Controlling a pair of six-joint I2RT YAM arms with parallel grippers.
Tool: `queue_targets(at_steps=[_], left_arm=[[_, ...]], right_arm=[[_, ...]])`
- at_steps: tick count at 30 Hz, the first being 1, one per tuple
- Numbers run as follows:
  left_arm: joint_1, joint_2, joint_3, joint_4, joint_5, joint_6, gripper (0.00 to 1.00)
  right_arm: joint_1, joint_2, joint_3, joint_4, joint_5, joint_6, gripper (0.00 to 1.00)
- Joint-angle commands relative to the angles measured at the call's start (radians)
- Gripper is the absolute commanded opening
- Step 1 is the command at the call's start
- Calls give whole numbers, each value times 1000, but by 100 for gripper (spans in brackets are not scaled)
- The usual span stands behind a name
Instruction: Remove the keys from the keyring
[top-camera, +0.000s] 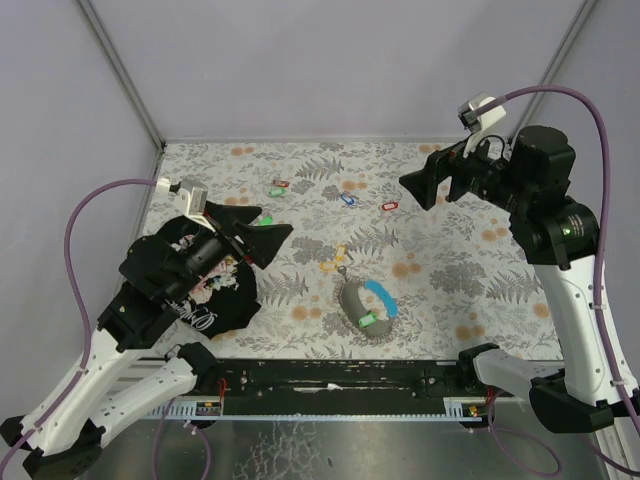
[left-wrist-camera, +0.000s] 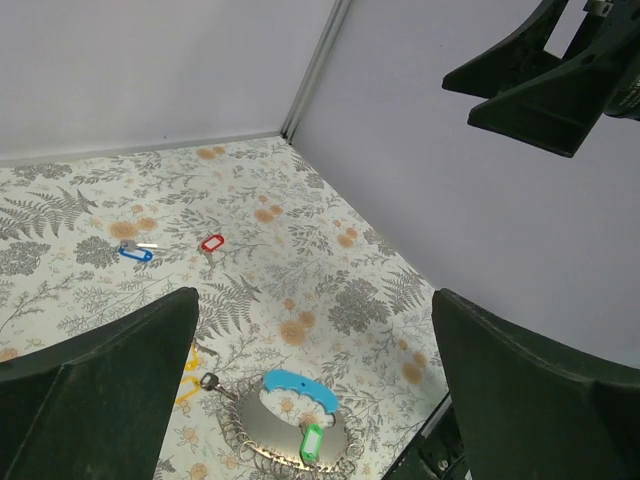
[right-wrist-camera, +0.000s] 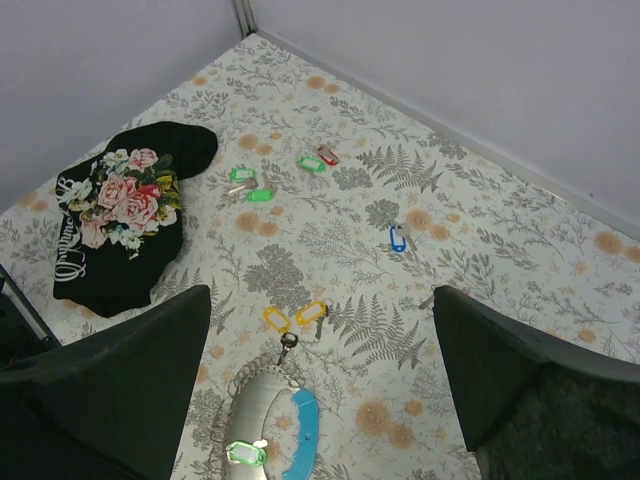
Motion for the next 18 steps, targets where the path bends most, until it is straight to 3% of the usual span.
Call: queue_targets(at_steps=[1,5,10,14,16,18], left_arm=[[1,-13,-20,79,13,1,100],[1,-41,-88,153,16,-39,100],[-1,-59,-209,225,48,-115,100],[1,-63,-368,354,100,-242,100],[1,-65,-448,401,101,-301,100],[1,-71,-532,448,78,-356,100]], right_arm=[[-5,-18,33,31,-12,4,99],[-5,-20,-32,49,-108,-8,99],[-4,-10,-184,87,-338,-78,99],[-2,11,-344,20,-595,-385,99],[7,15,-437,-1,-644,-534,99],[38,19,-515,-94,-640,-808,99]])
